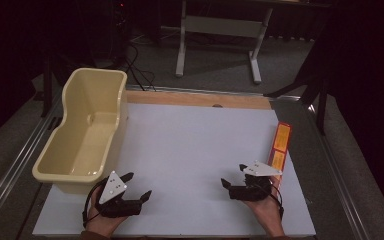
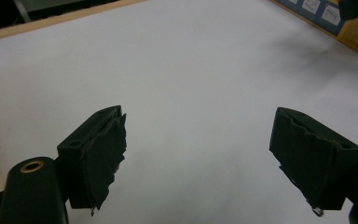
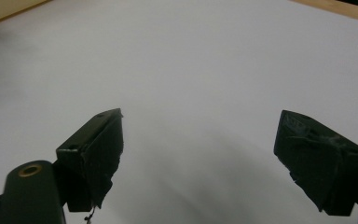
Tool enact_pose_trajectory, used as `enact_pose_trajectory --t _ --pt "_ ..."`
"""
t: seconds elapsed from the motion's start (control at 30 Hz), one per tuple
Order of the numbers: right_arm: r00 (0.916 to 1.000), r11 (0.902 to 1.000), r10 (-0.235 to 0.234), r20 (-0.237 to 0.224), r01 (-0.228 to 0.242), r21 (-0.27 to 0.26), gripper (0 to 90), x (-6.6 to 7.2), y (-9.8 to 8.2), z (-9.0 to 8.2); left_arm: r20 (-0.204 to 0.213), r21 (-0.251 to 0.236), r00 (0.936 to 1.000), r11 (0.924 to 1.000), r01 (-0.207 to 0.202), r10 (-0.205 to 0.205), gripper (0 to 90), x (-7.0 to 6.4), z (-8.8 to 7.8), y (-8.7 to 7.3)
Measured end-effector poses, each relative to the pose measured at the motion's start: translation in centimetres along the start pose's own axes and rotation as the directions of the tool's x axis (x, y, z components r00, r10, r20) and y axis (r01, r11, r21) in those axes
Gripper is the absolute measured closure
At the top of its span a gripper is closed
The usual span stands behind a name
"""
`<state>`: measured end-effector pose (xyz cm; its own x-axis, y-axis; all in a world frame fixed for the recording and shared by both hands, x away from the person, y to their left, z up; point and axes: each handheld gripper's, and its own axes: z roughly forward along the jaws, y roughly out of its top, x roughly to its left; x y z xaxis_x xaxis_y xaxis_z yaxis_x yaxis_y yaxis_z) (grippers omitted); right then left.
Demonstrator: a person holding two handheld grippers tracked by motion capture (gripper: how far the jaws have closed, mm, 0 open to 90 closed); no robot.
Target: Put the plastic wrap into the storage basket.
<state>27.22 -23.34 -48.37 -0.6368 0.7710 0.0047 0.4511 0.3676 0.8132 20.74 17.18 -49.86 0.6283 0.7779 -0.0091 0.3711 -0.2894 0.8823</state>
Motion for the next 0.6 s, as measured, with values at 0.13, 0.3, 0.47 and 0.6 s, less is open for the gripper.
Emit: enact_pose_trajectory --t 0.13,0.3,0.47,0.6 --pt "0.998 0.9993 0.037 0.051 -0.038 0.002 14.2 -1.8 0.0 -0.8 -0.004 0.002 1.0 1.0 0.005 -0.005 18.0 0.1 0.0 0.0" --pt "0.9901 0.9989 0.03 0.137 -0.035 0.031 13.8 -3.5 -0.2 -1.2 0.002 0.001 1.0 1.0 0.006 -0.006 17.9 0.1 0.0 0.0" --pt "0.9758 0.9964 0.07 0.207 -0.078 0.031 11.3 -5.7 -0.4 -1.4 0.0 0.001 1.0 1.0 0.005 -0.005 17.9 0.1 0.0 0.0" --pt "0.9622 0.9935 0.106 0.251 -0.113 0.015 10.6 -7.6 -0.5 -1.6 0.002 0.002 0.9999 0.9999 0.01 -0.01 18.0 0.1 0.0 0.0"
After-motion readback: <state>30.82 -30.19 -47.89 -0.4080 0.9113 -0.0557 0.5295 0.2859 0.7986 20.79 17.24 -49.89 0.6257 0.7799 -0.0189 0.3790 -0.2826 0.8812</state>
